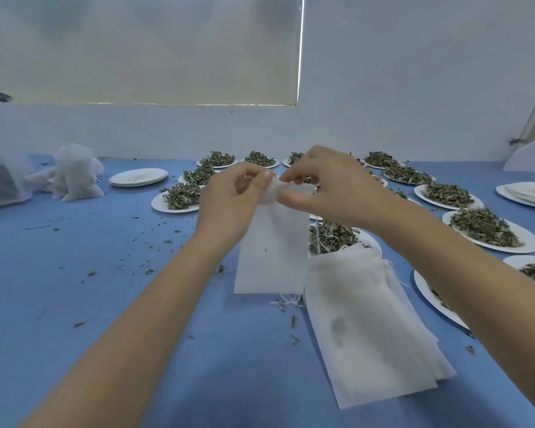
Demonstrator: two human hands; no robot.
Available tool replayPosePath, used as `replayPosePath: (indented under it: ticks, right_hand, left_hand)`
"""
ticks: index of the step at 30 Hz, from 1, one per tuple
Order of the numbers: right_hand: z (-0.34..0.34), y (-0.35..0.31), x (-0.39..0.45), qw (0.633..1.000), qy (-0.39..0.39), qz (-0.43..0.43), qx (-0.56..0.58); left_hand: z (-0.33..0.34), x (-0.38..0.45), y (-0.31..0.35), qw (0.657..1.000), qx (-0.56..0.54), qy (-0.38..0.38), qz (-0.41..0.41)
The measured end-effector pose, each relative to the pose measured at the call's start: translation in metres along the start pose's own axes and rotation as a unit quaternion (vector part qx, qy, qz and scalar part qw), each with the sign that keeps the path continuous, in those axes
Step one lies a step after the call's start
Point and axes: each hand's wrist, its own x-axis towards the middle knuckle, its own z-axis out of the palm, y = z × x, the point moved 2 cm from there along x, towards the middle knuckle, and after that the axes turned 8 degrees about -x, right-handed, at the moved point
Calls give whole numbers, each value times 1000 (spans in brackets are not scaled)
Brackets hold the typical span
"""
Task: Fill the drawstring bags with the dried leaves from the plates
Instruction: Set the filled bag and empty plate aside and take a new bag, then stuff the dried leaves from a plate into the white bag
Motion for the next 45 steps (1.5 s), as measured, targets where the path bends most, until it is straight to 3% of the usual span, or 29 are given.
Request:
replayPosePath:
  ticks: [8,13,19,25,28,30,33,35,37,39,42,45]
  right_hand:
    - [12,-1,25,999,26,-5,44]
    - [24,-1,33,999,30,-21,-15]
    - [31,-1,42,997,41,17,57]
    - [31,-6,41,982,-40,39,180]
    - [35,-5,43,973,-137,37,182]
    - [40,-5,42,960,-195,47,195]
    - [43,-5,40,941,-191,77,267]
    - [47,-4,40,930,-174,114,302]
    - [50,-2,42,910,-158,137,358]
    - [51,-2,45,867,-178,137,445]
    - [51,-5,45,797,-218,124,549]
    - [55,-11,45,754,-234,122,601]
  left_hand:
    - [-1,26,-4,998,38,28,49]
    - [-5,34,-11,997,28,38,53]
    - [-7,37,-17,998,23,43,45]
    - [-11,40,-18,998,2,38,59]
    - [-9,39,-16,998,-16,-4,62]
    - [-7,37,-15,997,-6,-25,72]
    - [-10,36,-15,992,68,-13,108]
    - [-15,34,-12,953,237,20,190]
    - [-19,30,-11,910,329,16,251]
    - [-18,23,-14,903,333,-44,266]
    - [-9,14,-23,918,306,-141,210]
    - [-1,12,-31,920,316,-116,202]
